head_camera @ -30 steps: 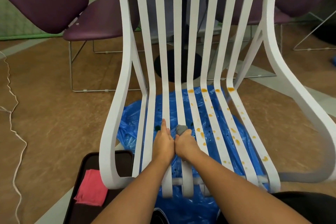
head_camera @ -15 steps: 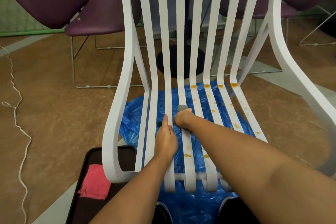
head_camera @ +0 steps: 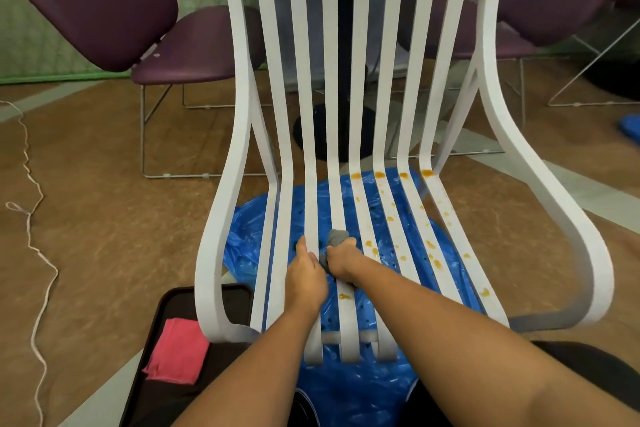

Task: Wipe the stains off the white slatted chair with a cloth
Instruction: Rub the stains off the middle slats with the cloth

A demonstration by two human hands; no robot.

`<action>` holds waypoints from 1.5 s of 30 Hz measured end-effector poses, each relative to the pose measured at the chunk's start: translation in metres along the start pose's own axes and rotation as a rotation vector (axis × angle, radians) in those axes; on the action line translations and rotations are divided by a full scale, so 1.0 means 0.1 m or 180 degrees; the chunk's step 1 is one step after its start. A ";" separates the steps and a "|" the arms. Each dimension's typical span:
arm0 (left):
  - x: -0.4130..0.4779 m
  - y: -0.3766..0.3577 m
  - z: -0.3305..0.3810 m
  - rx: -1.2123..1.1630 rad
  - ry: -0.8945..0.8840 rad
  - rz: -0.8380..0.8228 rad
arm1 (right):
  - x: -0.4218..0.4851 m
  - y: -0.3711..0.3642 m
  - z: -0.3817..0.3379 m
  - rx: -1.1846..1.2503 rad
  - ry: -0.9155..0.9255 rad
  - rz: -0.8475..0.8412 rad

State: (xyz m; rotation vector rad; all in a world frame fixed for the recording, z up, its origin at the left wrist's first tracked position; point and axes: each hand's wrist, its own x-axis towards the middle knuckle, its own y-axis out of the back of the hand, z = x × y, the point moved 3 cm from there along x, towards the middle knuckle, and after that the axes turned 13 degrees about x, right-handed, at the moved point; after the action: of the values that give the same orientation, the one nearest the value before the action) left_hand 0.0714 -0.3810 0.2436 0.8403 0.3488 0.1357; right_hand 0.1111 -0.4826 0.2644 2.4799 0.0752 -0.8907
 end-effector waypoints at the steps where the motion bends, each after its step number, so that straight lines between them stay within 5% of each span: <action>1: -0.05 0.00 -0.01 0.0008 0.0021 -0.0008 | -0.06 0.01 0.06 0.0086 0.0010 -0.0058; 14: -0.65 0.01 -0.19 0.0526 0.0528 -0.0023 | -0.38 -0.24 0.28 0.0005 0.0169 0.0254; 45: -0.10 0.04 0.01 0.0565 0.0265 0.0107 | 0.09 -0.12 -0.01 0.0245 -0.0021 0.0424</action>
State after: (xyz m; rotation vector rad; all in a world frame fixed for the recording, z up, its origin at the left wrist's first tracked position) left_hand 0.0622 -0.3819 0.2496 1.0181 0.4294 0.1732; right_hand 0.1158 -0.4726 0.2543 2.5189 -0.1275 -0.8601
